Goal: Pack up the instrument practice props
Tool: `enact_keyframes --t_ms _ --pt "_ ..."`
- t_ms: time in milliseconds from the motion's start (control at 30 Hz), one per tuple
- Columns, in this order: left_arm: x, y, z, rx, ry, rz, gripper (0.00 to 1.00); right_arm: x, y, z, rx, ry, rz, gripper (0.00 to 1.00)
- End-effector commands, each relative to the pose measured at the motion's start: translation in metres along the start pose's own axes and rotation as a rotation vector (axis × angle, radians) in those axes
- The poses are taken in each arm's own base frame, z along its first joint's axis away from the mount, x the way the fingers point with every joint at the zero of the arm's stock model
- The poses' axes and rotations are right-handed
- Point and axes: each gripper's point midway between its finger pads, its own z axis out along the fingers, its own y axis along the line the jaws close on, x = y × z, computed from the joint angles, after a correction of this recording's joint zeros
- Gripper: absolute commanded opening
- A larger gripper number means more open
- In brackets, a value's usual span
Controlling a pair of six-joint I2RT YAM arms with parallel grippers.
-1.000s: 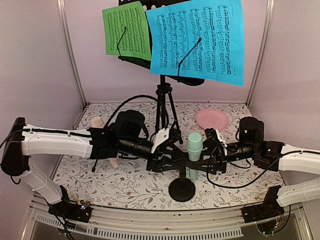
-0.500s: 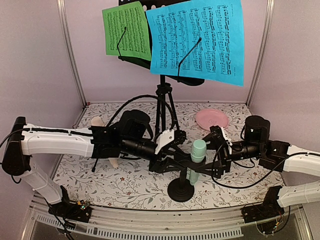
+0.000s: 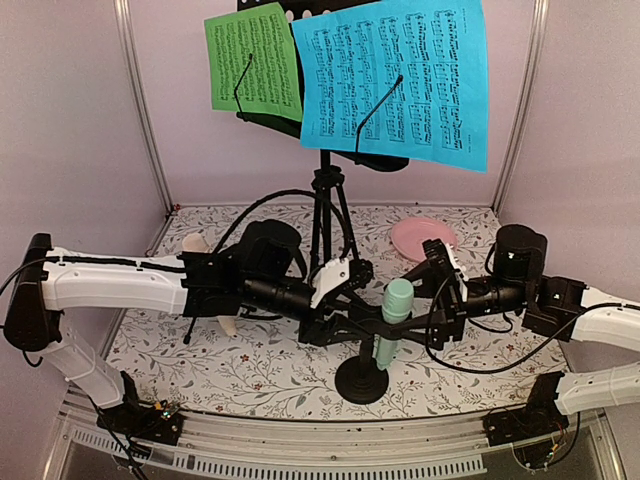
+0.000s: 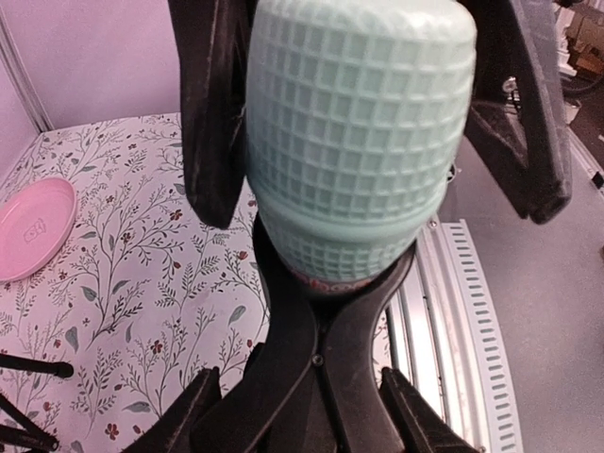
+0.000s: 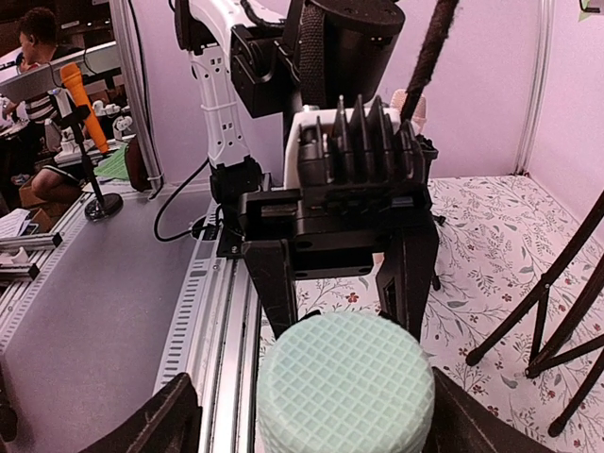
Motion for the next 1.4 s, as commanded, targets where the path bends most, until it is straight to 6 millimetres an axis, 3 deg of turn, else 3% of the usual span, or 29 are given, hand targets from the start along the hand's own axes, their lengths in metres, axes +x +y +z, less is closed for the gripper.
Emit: enact_keyframes --t_ms 0,267,367,533,1367 --pt "-0.019 0.005 0.001 -0.036 -0.039 0.02 0.0 -0.014 0.004 0.005 -0.014 -0.018 0.023 0.74" --pt "-0.023 0.01 0.009 -0.041 -0.037 0.012 0.0 -0.011 0.003 0.007 -0.008 -0.005 0.039 0.41" --pt "-0.021 0.01 0.01 -0.041 -0.029 0.01 0.0 -0.01 0.003 0.005 -0.004 -0.003 0.039 0.36" --pt "-0.02 0.011 0.011 -0.044 -0.013 0.006 0.0 -0.015 0.004 0.004 -0.001 -0.011 0.03 0.34" --pt "-0.017 0.018 0.011 -0.08 0.006 -0.023 0.0 -0.095 -0.003 -0.017 0.092 -0.148 -0.054 0.33"
